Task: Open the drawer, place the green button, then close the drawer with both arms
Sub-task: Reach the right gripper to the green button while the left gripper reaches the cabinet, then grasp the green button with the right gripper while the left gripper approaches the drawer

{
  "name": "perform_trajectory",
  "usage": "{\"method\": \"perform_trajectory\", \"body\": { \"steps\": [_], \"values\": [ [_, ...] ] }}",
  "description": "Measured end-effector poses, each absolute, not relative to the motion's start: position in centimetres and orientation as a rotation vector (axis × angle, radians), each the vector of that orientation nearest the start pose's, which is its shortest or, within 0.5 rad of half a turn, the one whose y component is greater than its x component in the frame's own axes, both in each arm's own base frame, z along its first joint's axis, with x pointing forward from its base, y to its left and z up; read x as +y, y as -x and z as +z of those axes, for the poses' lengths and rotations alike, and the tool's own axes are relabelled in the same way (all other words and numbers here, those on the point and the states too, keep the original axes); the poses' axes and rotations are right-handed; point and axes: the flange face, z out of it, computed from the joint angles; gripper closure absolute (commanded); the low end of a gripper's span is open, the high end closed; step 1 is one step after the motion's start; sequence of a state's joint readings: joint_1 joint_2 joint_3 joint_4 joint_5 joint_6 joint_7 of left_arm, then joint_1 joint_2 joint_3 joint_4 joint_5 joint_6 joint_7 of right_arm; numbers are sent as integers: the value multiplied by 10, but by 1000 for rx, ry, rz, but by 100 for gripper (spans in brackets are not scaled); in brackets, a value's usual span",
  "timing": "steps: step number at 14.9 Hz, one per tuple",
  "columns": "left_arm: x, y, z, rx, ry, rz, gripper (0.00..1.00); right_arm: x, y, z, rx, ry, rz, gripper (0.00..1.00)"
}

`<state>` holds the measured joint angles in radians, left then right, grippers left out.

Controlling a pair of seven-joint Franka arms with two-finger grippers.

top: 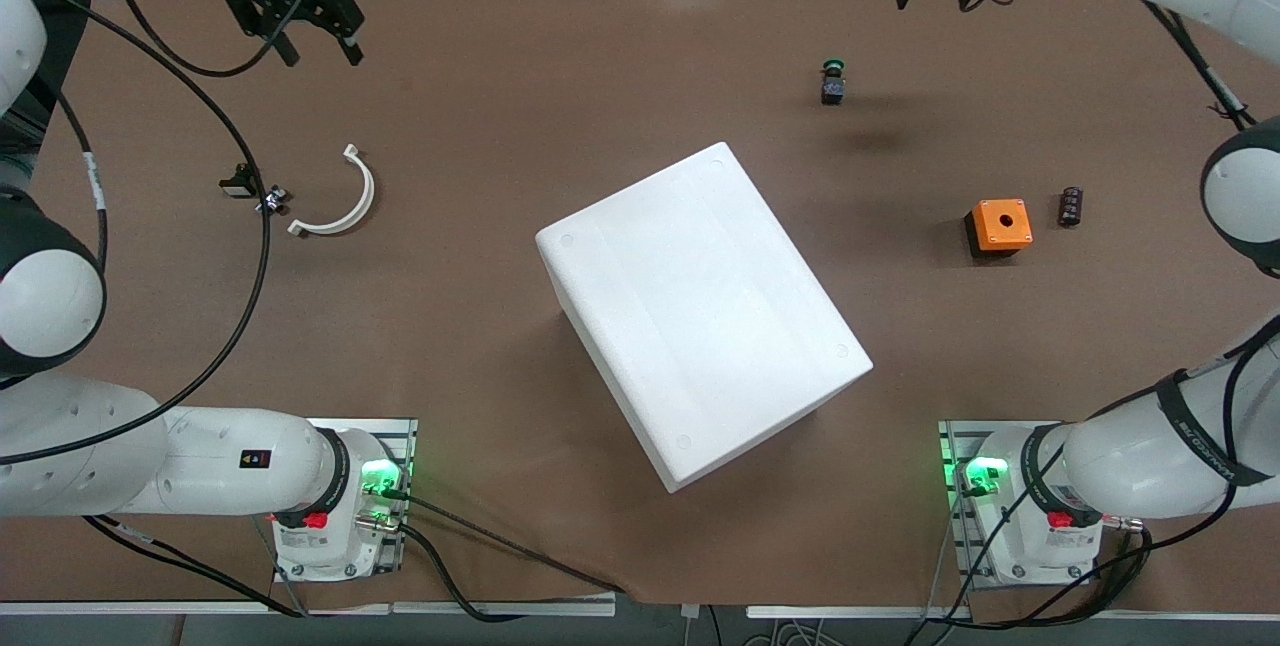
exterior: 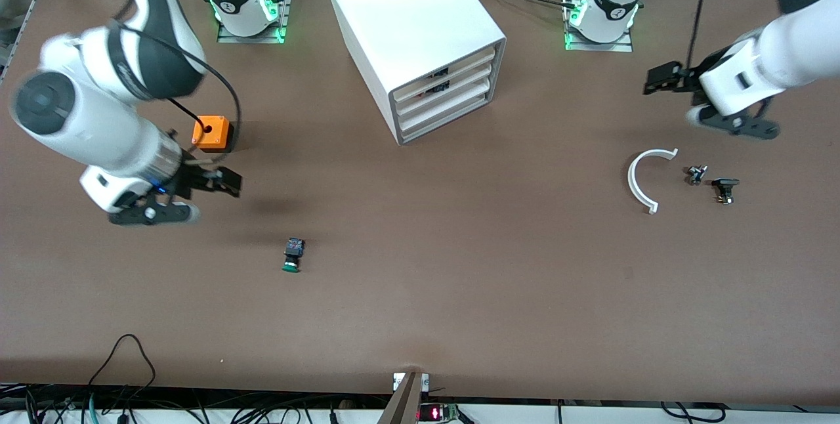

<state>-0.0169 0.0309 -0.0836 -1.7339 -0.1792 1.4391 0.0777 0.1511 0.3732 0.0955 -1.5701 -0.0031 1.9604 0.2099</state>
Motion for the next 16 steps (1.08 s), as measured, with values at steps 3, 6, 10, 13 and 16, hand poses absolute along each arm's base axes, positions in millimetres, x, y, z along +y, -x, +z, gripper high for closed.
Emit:
{"method": "perform_trajectory", "body": {
  "steps": [3, 6, 10, 13, 16],
  "values": [
    [-113, -534, 497, 365, 3334, 670, 2, 184, -661, 381, -56, 3094, -37, 0],
    [-136, -540, 472, 427, 3433, 786, 2, 189, -669, 336, -45, 3087, -39, 0],
    [-151, -561, 419, 587, 3619, 825, 2, 189, -678, 286, 10, 3077, -66, 0],
    [-159, -568, 370, 684, 3754, 821, 2, 191, -681, 250, 23, 3063, -106, 0],
    [-167, -565, 321, 805, 3892, 824, 2, 196, -680, 217, 27, 3052, -135, 0]
  ]
}}
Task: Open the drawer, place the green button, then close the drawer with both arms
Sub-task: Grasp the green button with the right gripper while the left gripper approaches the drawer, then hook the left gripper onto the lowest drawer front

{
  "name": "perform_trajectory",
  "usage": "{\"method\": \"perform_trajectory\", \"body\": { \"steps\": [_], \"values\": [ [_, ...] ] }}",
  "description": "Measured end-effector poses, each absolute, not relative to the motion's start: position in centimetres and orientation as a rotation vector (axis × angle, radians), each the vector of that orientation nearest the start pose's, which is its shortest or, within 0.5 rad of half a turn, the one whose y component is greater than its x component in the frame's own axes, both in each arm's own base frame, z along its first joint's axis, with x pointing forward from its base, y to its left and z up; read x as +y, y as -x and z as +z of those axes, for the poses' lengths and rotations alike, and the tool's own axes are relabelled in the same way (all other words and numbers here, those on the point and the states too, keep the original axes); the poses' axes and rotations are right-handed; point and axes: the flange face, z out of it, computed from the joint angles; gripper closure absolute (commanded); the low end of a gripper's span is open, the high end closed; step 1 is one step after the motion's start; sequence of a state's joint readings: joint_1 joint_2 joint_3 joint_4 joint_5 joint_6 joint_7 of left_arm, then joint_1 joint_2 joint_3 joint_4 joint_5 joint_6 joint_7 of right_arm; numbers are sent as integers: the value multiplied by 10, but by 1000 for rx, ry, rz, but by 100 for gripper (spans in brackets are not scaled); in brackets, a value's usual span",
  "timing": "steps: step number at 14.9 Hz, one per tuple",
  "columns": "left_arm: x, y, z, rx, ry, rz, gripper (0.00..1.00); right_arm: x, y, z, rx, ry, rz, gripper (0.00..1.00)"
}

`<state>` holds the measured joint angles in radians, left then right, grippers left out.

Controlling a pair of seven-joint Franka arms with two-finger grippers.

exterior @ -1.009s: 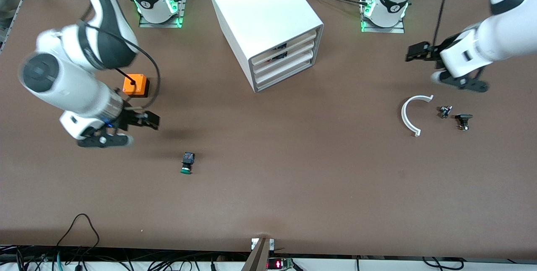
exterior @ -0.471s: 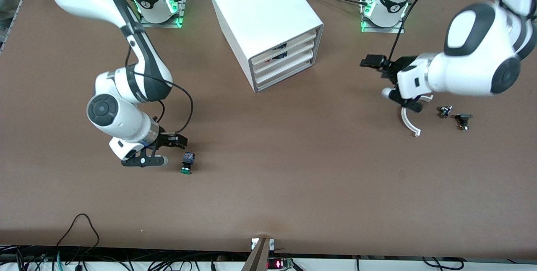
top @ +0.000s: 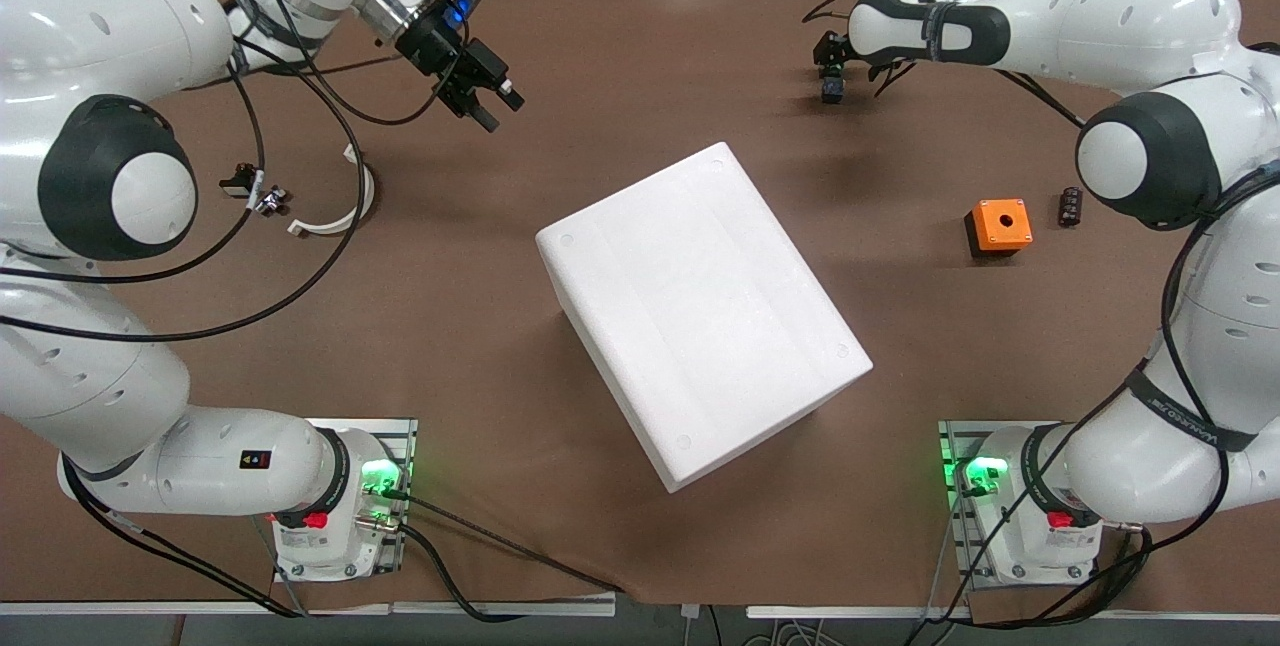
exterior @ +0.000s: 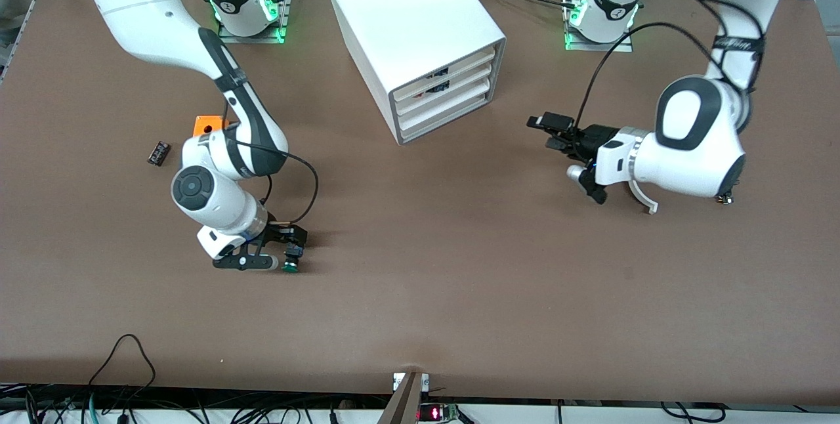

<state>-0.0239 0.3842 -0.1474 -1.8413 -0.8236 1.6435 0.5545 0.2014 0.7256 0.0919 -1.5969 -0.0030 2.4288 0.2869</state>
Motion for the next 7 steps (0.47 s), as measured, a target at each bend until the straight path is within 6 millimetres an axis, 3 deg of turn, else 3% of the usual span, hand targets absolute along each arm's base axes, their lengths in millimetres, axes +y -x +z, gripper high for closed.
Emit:
{"method": "perform_trajectory", "body": {
  "steps": [5, 7],
  "values": [
    [-206, -545, 229, -435, -1899, -361, 6, 200, -679, 183, 45, 3037, -171, 1],
    [-217, -531, 203, -463, -1850, -370, 15, 202, -677, 177, 48, 3037, -168, 10]
  ]
}}
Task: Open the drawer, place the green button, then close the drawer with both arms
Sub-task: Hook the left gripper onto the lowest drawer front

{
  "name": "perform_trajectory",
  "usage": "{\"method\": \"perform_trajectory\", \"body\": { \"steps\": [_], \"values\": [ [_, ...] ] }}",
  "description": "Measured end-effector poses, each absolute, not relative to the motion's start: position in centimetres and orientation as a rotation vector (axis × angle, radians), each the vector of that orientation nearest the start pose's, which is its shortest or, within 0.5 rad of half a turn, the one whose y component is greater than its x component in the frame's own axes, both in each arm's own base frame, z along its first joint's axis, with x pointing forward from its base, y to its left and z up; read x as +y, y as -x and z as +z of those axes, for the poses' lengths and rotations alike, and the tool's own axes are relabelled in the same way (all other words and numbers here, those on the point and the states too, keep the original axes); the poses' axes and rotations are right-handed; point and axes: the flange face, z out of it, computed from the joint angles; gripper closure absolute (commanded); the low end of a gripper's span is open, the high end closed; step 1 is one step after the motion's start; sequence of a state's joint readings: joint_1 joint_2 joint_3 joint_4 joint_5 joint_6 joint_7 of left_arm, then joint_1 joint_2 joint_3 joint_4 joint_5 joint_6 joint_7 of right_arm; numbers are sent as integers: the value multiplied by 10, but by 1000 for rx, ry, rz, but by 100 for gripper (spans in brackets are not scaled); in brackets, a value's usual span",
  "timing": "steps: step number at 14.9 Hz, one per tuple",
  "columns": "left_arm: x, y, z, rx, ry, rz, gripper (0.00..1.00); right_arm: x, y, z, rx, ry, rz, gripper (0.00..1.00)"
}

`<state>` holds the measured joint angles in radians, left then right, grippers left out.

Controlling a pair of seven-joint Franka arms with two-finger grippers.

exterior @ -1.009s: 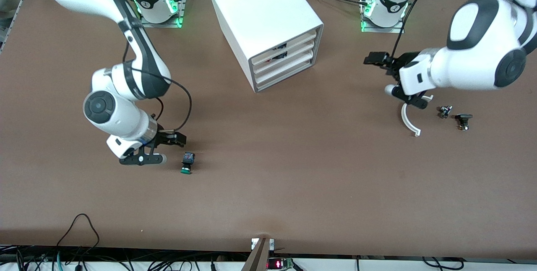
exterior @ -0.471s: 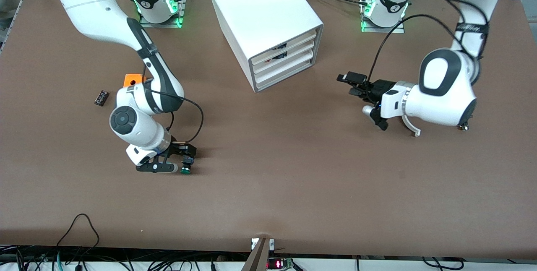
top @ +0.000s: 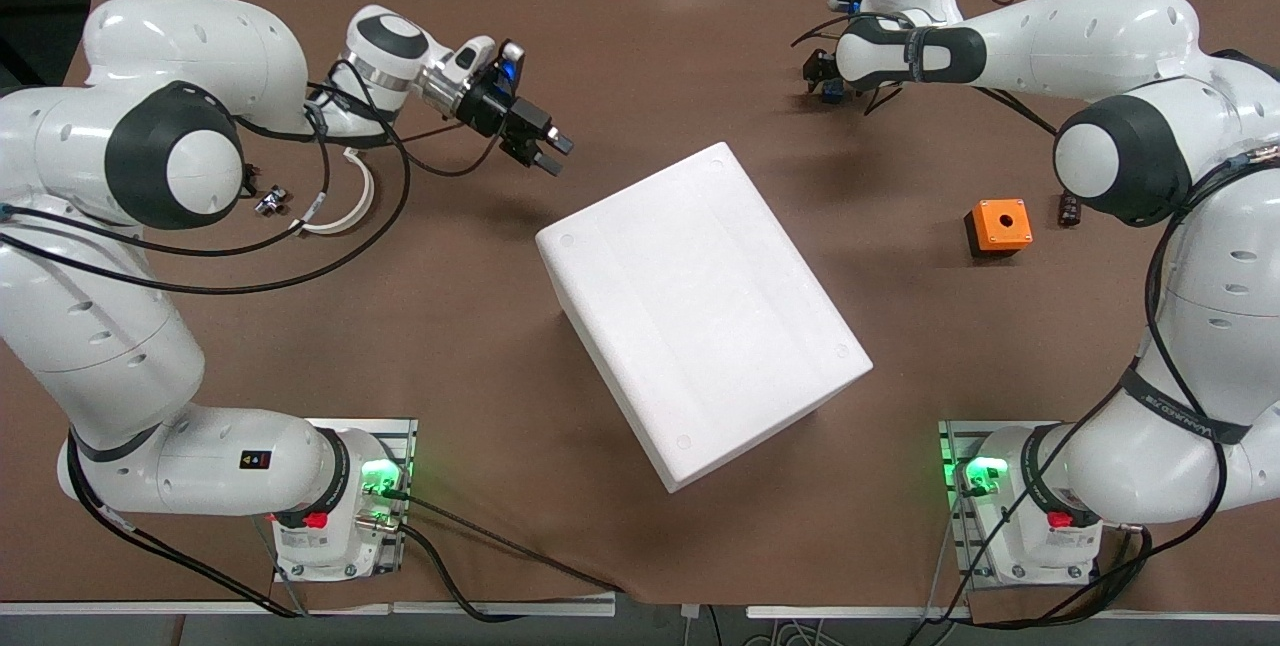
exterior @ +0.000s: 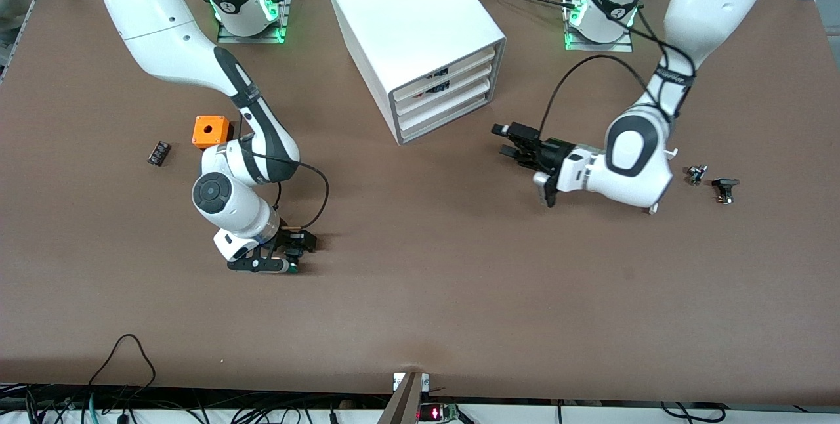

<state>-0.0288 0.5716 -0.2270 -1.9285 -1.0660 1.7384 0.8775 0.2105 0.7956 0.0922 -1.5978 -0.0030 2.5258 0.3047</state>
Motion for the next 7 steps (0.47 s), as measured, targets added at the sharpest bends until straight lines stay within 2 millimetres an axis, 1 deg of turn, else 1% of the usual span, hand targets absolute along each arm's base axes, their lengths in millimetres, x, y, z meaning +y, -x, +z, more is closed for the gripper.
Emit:
{"method": "perform_trajectory", "body": {
  "steps": [1, 3, 4, 6, 7],
  "values": [
    [-222, -523, 196, -477, -1834, -380, 17, 202, -677, 177, 49, 3037, -168, 21],
    [-233, -505, 187, -514, -1799, -397, 19, 202, -677, 177, 48, 3037, -167, 53],
    [-237, -497, 183, -532, -1783, -401, 21, 203, -677, 177, 48, 3037, -167, 65],
    [-239, -483, 174, -568, -1756, -392, 22, 202, -678, 179, 49, 3036, -173, 91],
    [-237, -477, 169, -580, -1744, -373, 22, 202, -679, 180, 49, 3036, -176, 100]
  ]
}}
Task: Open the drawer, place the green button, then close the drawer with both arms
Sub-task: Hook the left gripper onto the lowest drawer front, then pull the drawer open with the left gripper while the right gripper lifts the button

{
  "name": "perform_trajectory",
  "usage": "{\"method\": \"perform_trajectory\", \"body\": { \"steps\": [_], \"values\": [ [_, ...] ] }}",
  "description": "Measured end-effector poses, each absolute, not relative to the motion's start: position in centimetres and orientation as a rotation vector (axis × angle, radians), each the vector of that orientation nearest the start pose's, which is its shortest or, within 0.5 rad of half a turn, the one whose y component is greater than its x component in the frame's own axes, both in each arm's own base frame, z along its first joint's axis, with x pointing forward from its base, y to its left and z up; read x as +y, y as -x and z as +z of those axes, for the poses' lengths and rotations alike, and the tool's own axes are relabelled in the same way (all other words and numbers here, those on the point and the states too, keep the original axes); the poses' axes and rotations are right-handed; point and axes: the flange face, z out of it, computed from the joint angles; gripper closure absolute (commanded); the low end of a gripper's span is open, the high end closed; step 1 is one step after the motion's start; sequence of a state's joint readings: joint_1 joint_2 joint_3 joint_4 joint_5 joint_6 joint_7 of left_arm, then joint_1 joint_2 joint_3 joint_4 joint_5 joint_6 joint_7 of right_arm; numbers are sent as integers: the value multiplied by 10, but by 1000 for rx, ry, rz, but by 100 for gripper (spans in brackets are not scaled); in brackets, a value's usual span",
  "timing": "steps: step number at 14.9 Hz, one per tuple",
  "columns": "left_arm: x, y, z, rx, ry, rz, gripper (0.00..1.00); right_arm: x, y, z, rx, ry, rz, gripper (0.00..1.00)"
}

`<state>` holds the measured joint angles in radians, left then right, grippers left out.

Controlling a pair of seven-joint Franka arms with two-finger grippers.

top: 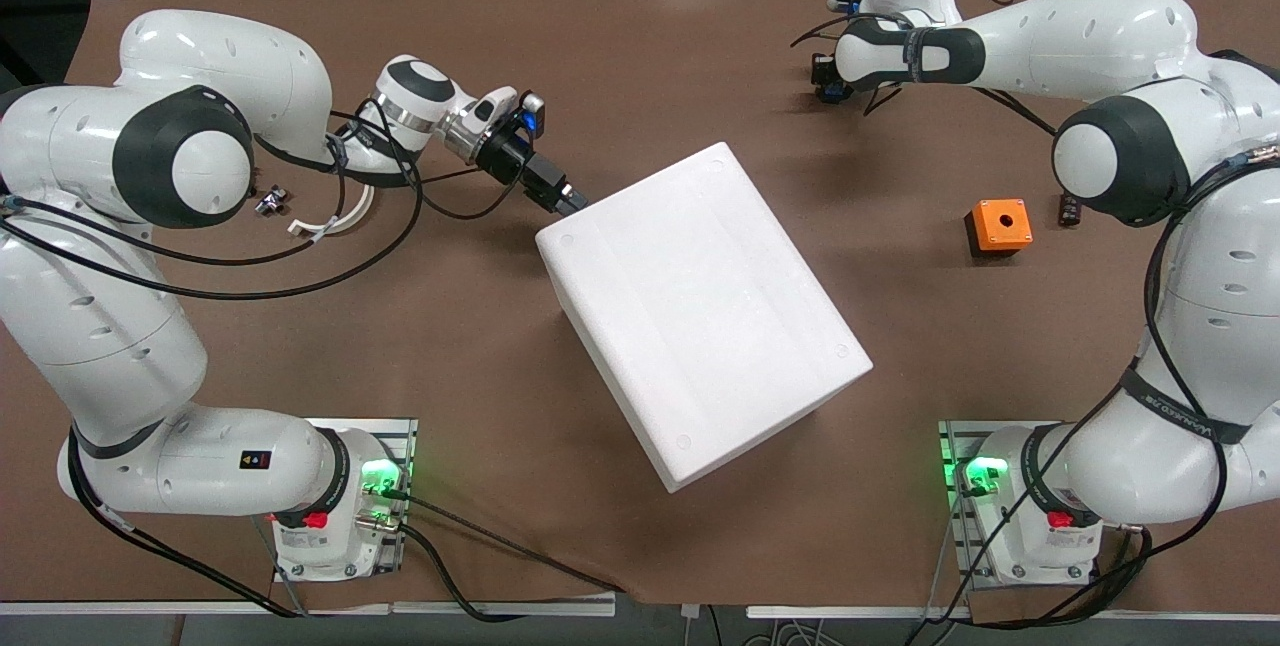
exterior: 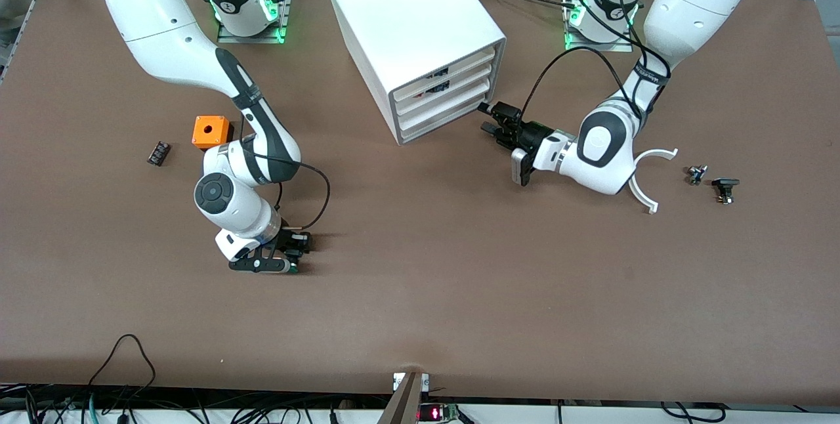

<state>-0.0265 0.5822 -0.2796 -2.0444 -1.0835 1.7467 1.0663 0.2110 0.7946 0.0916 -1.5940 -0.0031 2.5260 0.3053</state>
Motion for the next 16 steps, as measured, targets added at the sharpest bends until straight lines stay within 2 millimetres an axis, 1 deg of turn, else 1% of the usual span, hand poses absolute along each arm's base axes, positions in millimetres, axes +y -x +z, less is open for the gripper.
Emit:
{"method": "perform_trajectory", "body": {
  "steps": [3, 5, 7, 8, 10, 13, 15, 16],
  "values": [
    [-233, -459, 154, -588, -1715, -322, 24, 202, -679, 181, 58, 3033, -179, 100],
    [-231, -446, 144, -593, -1699, -284, 30, 203, -681, 183, 93, 3028, -187, 100],
    [-229, -436, 136, -608, -1688, -251, 34, 210, -684, 191, 104, 3018, -206, 100],
    [-229, -432, 134, -613, -1685, -249, 34, 214, -687, 196, 108, 3015, -211, 100],
    [-233, -428, 133, -621, -1684, -250, 35, 223, -693, 213, 133, 3013, -182, 100],
    [-238, -418, 129, -609, -1693, -257, 38, 243, -703, 251, 221, 2994, -135, 100],
    [-244, -409, 126, -587, -1688, -263, 42, 259, -702, 270, 278, 2977, -109, 100],
    [-247, -405, 125, -583, -1689, -266, 47, 267, -700, 277, 308, 2968, -85, 100]
  ]
}}
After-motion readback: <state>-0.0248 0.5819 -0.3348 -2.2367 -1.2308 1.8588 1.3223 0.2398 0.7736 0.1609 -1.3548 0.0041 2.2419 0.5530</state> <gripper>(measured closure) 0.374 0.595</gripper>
